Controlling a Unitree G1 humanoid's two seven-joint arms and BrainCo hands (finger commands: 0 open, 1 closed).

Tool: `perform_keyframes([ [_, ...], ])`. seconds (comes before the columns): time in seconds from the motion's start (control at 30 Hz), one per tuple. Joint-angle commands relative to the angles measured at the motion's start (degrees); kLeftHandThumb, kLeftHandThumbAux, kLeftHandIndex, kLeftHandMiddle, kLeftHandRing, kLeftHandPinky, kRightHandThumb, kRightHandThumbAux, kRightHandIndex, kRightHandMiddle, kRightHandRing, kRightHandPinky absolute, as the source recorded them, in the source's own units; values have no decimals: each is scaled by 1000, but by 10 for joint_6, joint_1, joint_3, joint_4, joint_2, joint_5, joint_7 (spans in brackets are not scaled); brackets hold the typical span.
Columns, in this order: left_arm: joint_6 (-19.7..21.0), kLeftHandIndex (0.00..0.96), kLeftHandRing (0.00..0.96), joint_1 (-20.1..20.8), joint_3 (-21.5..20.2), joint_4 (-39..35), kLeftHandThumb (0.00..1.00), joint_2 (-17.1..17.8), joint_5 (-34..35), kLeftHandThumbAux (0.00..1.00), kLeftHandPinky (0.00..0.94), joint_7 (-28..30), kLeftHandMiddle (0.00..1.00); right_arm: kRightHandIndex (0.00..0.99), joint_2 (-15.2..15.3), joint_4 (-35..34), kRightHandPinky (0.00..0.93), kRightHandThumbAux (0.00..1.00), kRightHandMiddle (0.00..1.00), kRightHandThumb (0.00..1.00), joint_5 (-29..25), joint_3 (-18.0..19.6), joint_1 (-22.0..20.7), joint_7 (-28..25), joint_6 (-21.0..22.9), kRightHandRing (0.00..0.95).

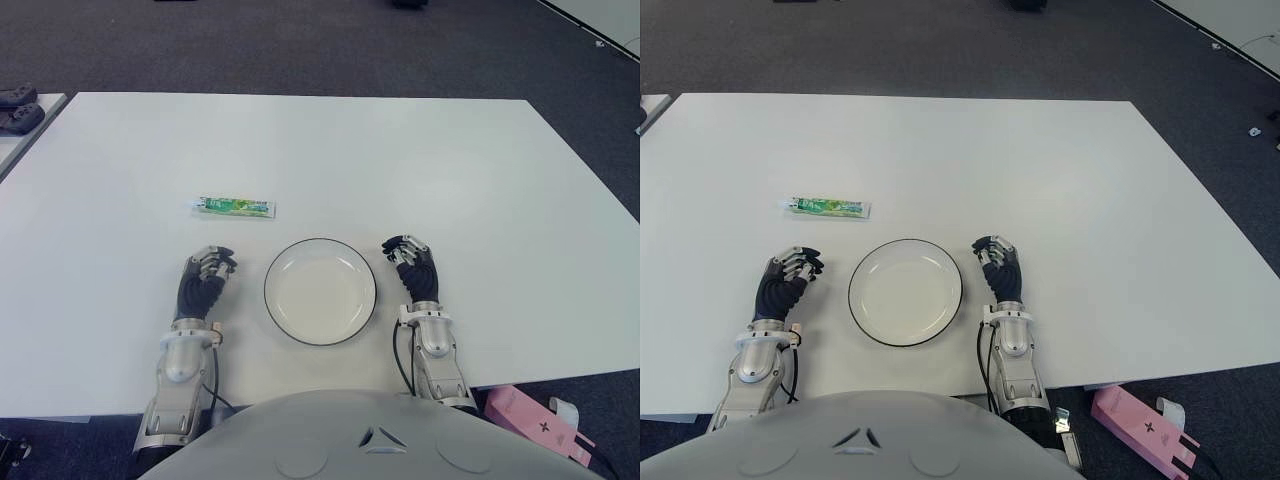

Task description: Put the toothpaste on the table into the plate.

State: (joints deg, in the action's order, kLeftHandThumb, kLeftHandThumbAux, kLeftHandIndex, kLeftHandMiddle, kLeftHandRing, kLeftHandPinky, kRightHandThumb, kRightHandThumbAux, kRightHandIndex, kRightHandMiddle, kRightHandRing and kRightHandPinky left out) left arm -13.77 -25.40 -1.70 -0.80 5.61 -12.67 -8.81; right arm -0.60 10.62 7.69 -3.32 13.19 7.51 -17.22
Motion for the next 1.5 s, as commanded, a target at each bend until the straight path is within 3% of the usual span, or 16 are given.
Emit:
perform_keyframes([
  [0.03,-4,433,548,2,5,5,704,10,-76,720,547,-53,545,429,1,12,429,730,473,707,0,2,0,-1,8,447],
  [0.23,3,434,565,11,22,19,709,27,-237,719,574,-186,562,429,-3,1,436,730,477,707,3,-1,1,1,15,451],
  [0.53,15,435,612,28,43,27,713,57,-335,719,622,-273,606,429,0,2,428,731,480,703,13,-2,0,7,12,449],
  [0.93,56,433,651,37,62,1,716,99,-405,719,639,-287,641,428,-2,7,431,730,479,705,14,0,-5,9,22,446],
  [1.33,96,435,677,54,74,-6,716,128,-424,718,647,-268,672,429,-6,1,429,729,484,707,7,0,-3,7,21,448],
  [1.5,112,434,644,72,72,-6,715,146,-423,717,603,-246,646,430,-7,-1,429,729,484,707,11,0,-4,10,24,450],
])
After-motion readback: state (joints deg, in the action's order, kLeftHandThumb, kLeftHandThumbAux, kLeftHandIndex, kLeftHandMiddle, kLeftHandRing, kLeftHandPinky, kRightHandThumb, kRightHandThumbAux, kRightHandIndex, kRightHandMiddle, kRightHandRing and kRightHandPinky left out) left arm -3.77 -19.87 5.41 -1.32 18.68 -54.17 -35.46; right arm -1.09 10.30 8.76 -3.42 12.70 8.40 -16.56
